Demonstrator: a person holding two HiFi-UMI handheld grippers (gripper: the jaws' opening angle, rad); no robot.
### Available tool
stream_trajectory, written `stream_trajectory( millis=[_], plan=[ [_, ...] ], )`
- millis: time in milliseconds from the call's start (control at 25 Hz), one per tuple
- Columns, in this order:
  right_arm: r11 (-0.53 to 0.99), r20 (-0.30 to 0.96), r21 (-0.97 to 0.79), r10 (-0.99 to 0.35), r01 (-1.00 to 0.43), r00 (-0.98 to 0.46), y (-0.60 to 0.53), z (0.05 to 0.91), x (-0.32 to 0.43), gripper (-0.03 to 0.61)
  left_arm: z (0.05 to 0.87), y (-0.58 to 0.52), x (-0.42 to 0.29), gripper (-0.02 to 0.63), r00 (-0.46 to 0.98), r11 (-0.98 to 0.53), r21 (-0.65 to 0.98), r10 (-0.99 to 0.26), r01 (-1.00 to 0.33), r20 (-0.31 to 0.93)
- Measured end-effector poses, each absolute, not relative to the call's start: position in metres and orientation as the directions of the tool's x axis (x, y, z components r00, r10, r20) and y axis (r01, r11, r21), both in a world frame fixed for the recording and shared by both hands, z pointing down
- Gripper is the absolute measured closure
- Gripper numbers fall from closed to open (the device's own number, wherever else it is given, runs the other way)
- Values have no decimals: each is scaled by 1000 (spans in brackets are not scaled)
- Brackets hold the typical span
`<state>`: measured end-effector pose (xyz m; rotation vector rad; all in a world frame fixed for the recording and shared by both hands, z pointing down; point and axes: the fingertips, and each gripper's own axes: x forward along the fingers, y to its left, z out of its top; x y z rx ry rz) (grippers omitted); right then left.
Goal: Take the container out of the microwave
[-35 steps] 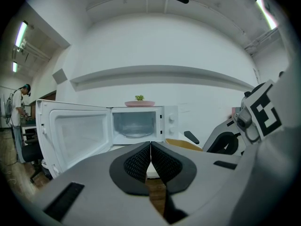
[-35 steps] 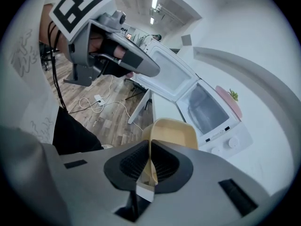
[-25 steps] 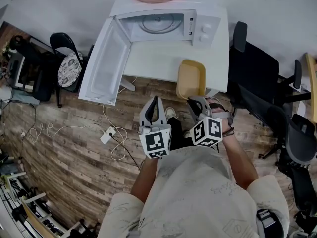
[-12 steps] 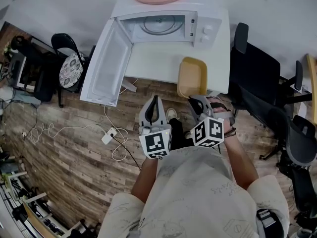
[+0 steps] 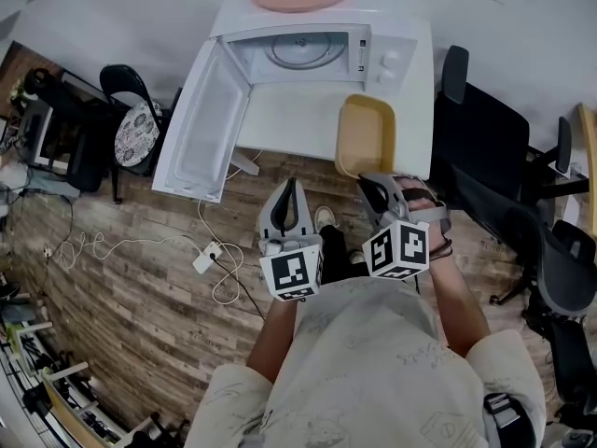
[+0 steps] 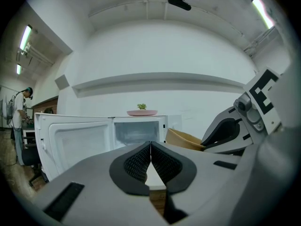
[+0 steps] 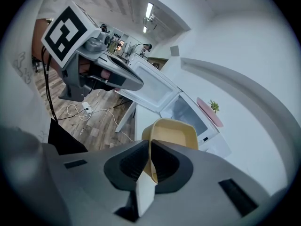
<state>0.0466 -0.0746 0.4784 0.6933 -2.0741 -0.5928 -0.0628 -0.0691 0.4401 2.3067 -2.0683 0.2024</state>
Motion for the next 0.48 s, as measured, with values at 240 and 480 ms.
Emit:
stream_trajectory(
  millis=[240,480],
  plan=[
    [689,505,664,-699,-290,-506,-81,458,47,545,421,-70,-65,604,90,-96,-96,-993,-991,72],
    [674,488,681,-709,-285,-509,-81,450,45,545,408,-71,-70,604,78,-81,-93,-996,-992,41]
  ],
)
